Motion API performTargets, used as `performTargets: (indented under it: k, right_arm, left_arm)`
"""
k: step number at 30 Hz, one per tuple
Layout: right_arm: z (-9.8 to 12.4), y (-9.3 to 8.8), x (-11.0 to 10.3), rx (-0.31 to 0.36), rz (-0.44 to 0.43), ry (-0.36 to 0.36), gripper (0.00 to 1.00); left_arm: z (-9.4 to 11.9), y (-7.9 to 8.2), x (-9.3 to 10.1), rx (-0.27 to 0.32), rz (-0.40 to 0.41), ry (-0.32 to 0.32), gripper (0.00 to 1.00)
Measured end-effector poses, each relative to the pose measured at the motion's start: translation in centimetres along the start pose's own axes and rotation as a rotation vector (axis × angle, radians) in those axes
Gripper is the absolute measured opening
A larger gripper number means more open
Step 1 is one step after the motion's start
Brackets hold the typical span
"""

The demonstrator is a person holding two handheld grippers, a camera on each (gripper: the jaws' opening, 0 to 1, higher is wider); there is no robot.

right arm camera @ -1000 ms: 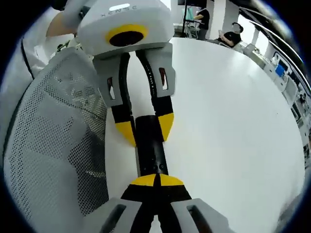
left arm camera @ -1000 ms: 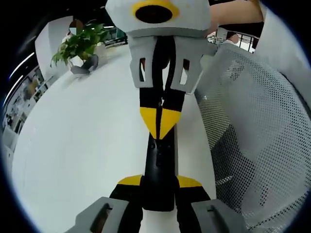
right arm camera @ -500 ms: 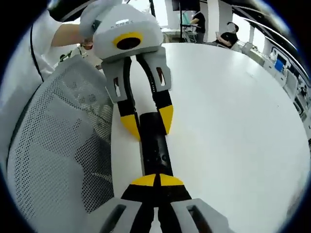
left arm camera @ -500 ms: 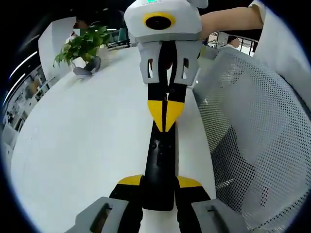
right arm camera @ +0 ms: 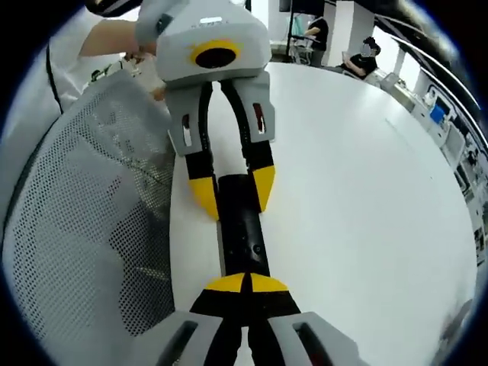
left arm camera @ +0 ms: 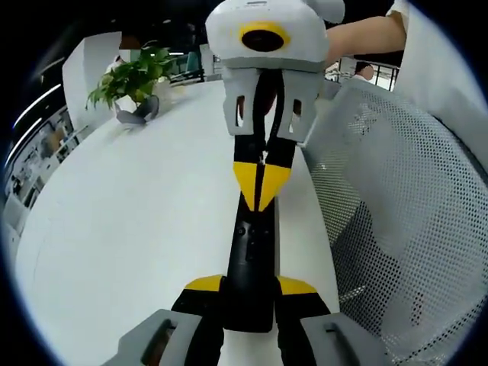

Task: Press the specified remote control buttons in sequence, fully releasing each button before pressing the next.

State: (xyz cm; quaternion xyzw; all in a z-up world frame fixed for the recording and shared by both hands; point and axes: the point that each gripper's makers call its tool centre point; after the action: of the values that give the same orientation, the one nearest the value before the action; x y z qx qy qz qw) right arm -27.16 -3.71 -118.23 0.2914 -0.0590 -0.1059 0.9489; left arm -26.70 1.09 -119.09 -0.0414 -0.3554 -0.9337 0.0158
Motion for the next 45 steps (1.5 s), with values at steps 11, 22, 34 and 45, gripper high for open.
performTargets:
  k: [11, 22, 34, 45]
  right_arm:
    - [1.0, -1.4, -0.2, -0.044, -0.009, 0.047, 0.00]
    - [0.5, -1.1, -0.4, -0.117, 0.133, -0.003, 0.00]
    - [0.8, -0.9, 0.0, 0.076, -0.087, -0.081, 0.00]
    - [0.5, -0.4, -0.2, 0.117, -0.106, -0.056, 0.00]
  left_arm:
    - [-0.4, 0.1, 0.9, 0.006, 0.004, -0.001, 0.24]
    - [-0.4, 0.2, 0.9, 0.003, 0.009, 0.001, 0.24]
    - [-0.4, 0.2, 1.0, 0.012, 0.014, 0.004, 0.24]
    - [-0.3, 0.2, 0.9, 0.013, 0.019, 0.008, 0.24]
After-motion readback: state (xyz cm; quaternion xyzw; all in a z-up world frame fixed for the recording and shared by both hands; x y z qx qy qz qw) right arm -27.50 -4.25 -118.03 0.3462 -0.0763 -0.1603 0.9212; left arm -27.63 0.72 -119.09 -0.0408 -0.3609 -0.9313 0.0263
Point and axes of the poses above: the point that each gripper's makers call its tool centre point, and the gripper's own axes: z roughly backward along the fingers, x roughly to its right, y roughly out of its top, and after that the axes turned 6 degrees about -y, right-handed
